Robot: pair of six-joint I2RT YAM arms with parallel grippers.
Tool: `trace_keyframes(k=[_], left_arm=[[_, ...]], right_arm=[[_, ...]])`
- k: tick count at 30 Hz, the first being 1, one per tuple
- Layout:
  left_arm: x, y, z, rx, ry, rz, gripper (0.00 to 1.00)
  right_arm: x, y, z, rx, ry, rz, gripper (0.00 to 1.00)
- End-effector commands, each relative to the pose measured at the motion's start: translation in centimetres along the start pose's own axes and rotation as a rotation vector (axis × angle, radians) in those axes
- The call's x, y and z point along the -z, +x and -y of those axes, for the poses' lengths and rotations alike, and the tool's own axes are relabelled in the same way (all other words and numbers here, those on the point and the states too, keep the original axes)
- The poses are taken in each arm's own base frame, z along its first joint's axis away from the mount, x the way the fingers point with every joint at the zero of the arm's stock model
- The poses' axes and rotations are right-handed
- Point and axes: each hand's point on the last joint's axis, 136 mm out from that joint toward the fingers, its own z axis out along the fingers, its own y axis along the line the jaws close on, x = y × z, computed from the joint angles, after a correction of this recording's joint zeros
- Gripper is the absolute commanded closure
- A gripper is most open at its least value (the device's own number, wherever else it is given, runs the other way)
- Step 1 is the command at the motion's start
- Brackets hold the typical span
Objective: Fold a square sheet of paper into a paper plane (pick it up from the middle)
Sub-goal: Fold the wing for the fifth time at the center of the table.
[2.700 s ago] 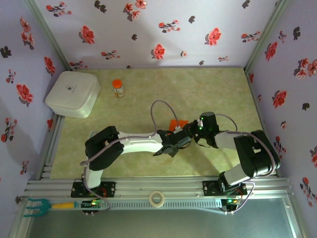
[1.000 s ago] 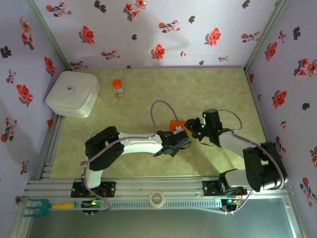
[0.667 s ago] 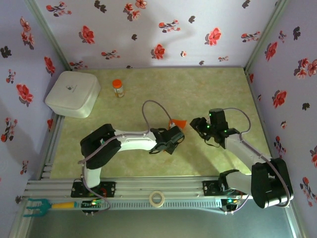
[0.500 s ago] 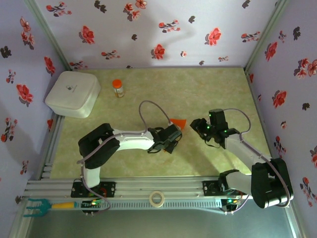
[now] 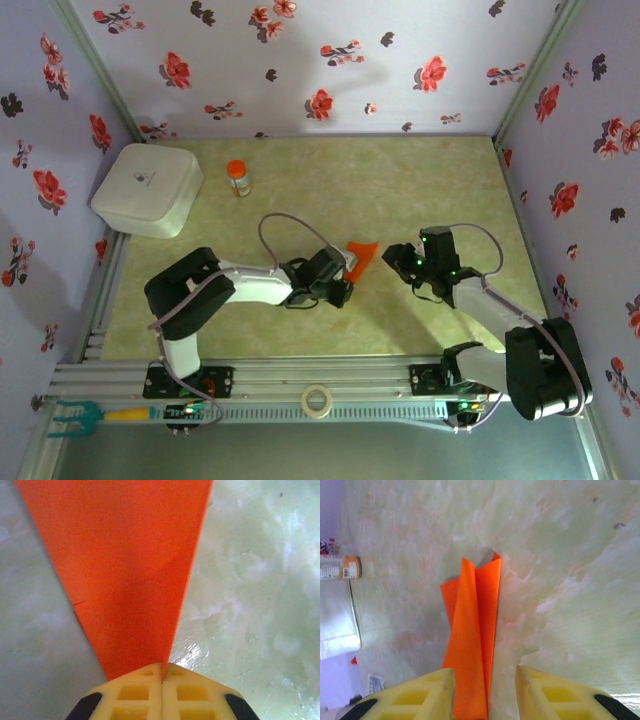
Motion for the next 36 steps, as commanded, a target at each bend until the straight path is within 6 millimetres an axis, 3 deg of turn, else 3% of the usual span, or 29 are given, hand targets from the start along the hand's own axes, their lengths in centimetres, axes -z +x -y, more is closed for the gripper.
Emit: trace_keyframes(k=[1, 10, 15, 36], left_arm=[[-0.2, 1.2, 0.4, 0.071, 0.100, -0.052, 0.96], [-1.0, 1.9, -0.1, 0.184, 0.182, -0.113, 0.98], [-1.1, 1.9, -0.2, 0.224, 0.213, -0.120, 1.00], [-1.3, 1.9, -2.1, 0.433, 0.279, -0.129, 1.00]], right_arm=[[0.1, 0.4, -1.8, 0.091, -0.080, -0.012, 0.66], [-1.6, 4.0, -4.0, 0.150, -0.175, -0.187, 0.82], [-2.6, 5.1, -4.2, 0.173, -0.175, -0.237, 0.87], [-5.6, 4.6, -4.1, 0.194, -0.163, -0.312, 0.88]])
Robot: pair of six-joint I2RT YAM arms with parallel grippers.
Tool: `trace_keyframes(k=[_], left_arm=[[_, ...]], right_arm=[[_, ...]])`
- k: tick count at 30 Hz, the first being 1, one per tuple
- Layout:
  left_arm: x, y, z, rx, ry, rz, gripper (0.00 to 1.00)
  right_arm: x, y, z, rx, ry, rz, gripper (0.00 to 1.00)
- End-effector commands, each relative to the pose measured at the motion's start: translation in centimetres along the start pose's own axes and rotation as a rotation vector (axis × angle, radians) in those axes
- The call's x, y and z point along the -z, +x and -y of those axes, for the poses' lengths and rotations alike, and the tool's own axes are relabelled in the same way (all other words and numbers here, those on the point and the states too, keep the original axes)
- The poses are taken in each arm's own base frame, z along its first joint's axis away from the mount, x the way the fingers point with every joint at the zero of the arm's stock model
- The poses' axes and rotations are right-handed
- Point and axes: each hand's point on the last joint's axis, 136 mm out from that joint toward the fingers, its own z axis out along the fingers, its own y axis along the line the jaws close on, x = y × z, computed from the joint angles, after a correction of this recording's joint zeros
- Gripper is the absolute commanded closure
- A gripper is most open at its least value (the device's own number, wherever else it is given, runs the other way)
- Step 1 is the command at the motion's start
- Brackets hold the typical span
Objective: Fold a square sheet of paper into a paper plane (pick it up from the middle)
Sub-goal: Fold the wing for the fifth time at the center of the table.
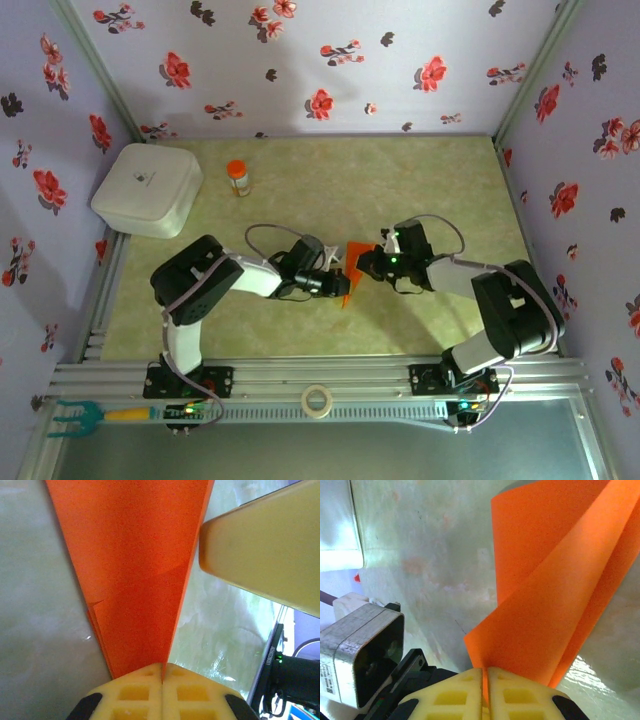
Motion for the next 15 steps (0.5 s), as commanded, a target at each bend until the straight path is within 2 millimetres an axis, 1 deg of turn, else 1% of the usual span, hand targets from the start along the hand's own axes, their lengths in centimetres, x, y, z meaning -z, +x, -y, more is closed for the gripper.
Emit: trace_keyframes(k=[1, 6, 15], left_arm=[[-0.3, 1.5, -3.1, 0.100, -0.060, -0.039, 1.00], [-0.3, 1.3, -3.3, 0.132, -0.055, -0.038, 1.00], [-0.6, 1.4, -4.2, 0.205, -0.042, -0.017, 1.00]], right_arm=[[-0.2, -0.9, -0.9, 0.037, -0.034, 0.001, 0.88], [-0.4, -1.3, 0.0, 0.014, -0.032, -0.003, 0.88], [-0.6, -1.7, 0.5, -0.009, -0.047, -0.012, 0.88]])
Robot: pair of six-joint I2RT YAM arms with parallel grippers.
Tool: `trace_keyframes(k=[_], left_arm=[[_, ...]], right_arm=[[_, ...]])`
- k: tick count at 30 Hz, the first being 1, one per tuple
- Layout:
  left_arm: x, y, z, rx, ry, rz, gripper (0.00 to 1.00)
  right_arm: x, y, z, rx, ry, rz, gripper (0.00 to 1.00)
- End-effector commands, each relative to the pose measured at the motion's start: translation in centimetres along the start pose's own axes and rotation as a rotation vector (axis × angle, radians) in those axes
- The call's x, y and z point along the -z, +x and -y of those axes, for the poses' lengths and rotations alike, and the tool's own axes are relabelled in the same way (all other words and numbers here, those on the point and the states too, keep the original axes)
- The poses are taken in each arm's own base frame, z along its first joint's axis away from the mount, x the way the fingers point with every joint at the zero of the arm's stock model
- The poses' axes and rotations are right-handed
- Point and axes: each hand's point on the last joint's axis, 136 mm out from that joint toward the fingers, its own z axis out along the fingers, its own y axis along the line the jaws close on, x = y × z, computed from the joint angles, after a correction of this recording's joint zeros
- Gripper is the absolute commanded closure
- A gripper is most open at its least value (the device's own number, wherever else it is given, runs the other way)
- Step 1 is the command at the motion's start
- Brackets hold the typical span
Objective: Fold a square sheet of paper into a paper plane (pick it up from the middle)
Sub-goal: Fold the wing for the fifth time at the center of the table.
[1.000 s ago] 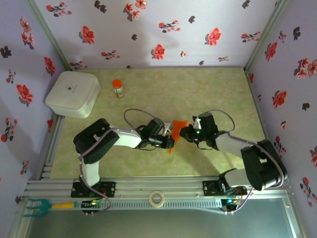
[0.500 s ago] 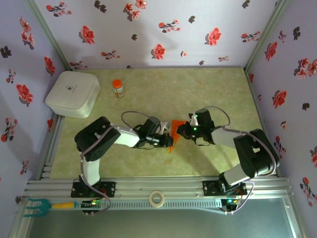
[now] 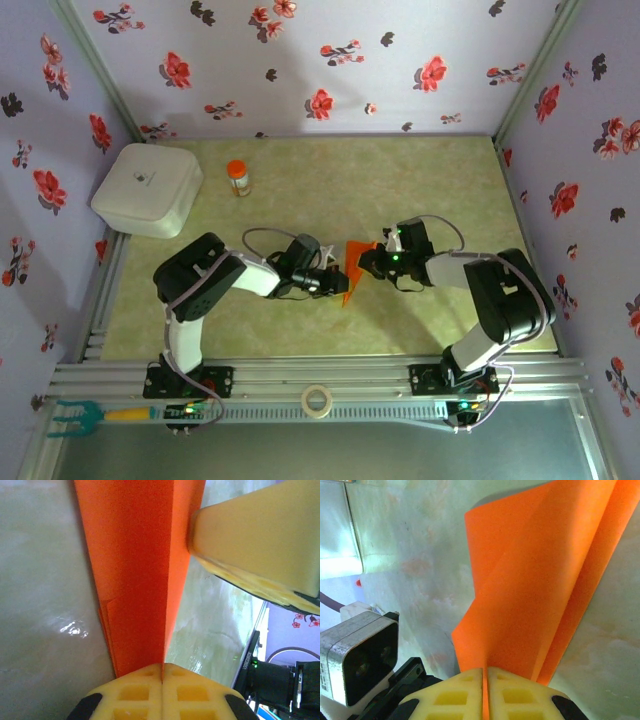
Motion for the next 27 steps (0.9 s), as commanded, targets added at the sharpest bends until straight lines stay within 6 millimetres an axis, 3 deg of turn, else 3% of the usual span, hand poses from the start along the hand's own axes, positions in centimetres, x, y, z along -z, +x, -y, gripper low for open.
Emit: trace_keyframes(k=[1, 20, 27], left_arm=[[-0.4, 1.2, -4.3, 0.095, -0.103, -0.004, 1.00], [-0.3, 1.1, -4.8, 0.129, -0.129, -0.012, 1.00], [-0.3, 1.1, -5.1, 0.138, -0.150, -0.019, 1.00]], right_arm=[[0.0, -0.8, -0.9, 0.031, -0.036, 0.005, 0.88], [-0.7, -1.1, -1.0, 0.021, -0.058, -0.018, 0.88], [-1.1, -1.3, -0.1, 0.014, -0.027, -0.015, 0.88]])
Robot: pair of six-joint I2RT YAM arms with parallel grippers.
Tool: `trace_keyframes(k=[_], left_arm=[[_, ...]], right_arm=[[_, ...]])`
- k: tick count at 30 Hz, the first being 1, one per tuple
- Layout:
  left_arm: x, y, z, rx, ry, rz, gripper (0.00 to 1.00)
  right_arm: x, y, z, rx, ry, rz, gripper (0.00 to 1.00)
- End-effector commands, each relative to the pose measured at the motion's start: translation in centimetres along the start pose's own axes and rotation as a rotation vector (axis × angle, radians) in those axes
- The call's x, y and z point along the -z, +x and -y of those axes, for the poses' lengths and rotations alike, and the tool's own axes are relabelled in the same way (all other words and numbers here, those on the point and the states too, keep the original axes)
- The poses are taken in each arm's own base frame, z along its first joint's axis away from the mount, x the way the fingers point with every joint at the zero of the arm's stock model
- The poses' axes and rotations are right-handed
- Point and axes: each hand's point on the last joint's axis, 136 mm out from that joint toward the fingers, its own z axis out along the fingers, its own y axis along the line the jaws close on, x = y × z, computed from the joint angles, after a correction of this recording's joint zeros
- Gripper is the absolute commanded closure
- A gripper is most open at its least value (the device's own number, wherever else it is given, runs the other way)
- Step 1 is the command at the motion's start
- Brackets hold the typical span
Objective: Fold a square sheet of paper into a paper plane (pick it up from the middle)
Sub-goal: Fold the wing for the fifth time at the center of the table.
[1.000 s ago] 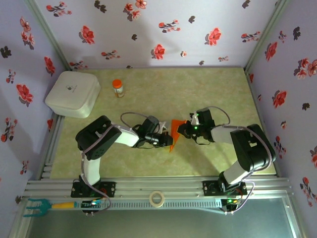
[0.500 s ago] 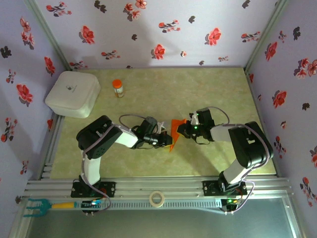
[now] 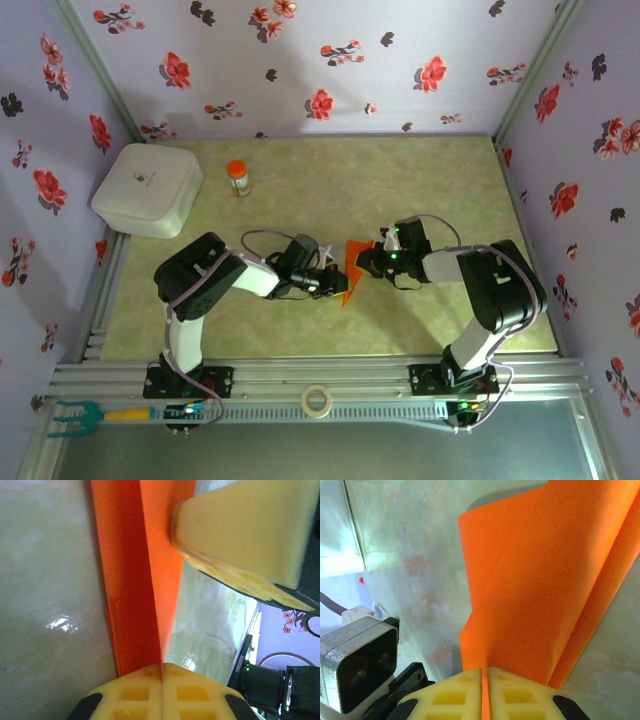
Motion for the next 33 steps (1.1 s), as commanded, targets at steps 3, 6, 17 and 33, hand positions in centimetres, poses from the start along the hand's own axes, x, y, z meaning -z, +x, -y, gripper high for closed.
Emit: trace_keyframes(k=[3, 6, 17, 33], left_arm=[[-0.3, 1.0, -5.3, 0.100, -0.173, -0.021, 1.00], [-0.3, 1.1, -5.5, 0.102, -0.180, -0.021, 1.00], [0.1, 1.3, -5.9, 0.102, -0.209, -0.021, 1.00], [0.8, 3.2, -3.9, 0.022, -0.214, -0.107, 1.00]], right_arm=[[-0.4, -0.9, 0.2, 0.012, 0.001, 0.009, 0.88], [-0.5, -0.9, 0.6, 0.007, 0.018, 0.013, 0.88], [-1.0, -0.5, 2.9, -0.034, 0.088, -0.004, 0.88], [-1.0, 0.2, 4.6, -0.054, 0.195, -0.033, 0.93]])
